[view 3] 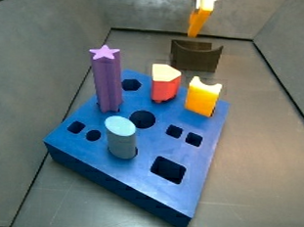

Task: Pick up the double-square object. Move up. Place the double-square object on the fixture. Regrasp the double-square object. Move to above the board. Insert the double-square object.
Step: Place the double-square object on the fixture.

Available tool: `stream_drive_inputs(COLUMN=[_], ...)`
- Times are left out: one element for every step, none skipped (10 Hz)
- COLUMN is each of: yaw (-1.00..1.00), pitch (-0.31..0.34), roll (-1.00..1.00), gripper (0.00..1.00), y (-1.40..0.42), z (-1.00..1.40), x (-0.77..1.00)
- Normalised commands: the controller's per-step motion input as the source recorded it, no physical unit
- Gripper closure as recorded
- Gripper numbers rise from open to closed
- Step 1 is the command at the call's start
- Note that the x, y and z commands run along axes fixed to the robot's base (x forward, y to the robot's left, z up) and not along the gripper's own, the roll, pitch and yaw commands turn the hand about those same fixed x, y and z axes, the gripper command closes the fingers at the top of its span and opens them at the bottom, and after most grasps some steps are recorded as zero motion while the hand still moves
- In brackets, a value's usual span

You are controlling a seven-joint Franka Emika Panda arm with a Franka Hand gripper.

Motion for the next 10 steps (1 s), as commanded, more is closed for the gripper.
stream_drive_inputs(yaw=[-0.10, -0.06, -0.03, 0.00, 0.02, 0.04, 0.05, 0.05, 0.05, 0.05], pitch=[-0.094, -0.115, -0.127, -0.126, -0.124, -0.107, -0.100, -0.098, -0.095, -0.093], roll=[-0.19, -0.14, -0.11, -0.08, -0.08, -0.08, -0.07, -0.07, -0.07, -0.07], gripper=[1.00, 1.00, 1.00, 1.00, 1.00, 1.00, 1.00, 1.00, 1.00, 1.00], y=[0.11, 0.10, 0.08, 0.05, 0.04, 0.01, 0.01, 0.00, 0.00, 0.00], z=[-1.00, -1.00, -0.88, -0.63, -0.51, -0.27, -0.23, -0.22, -0.22, -0.21], x=[0.11, 0.11, 0.10, 0.07, 0.06, 0.05, 0.03, 0.03, 0.02, 0.02])
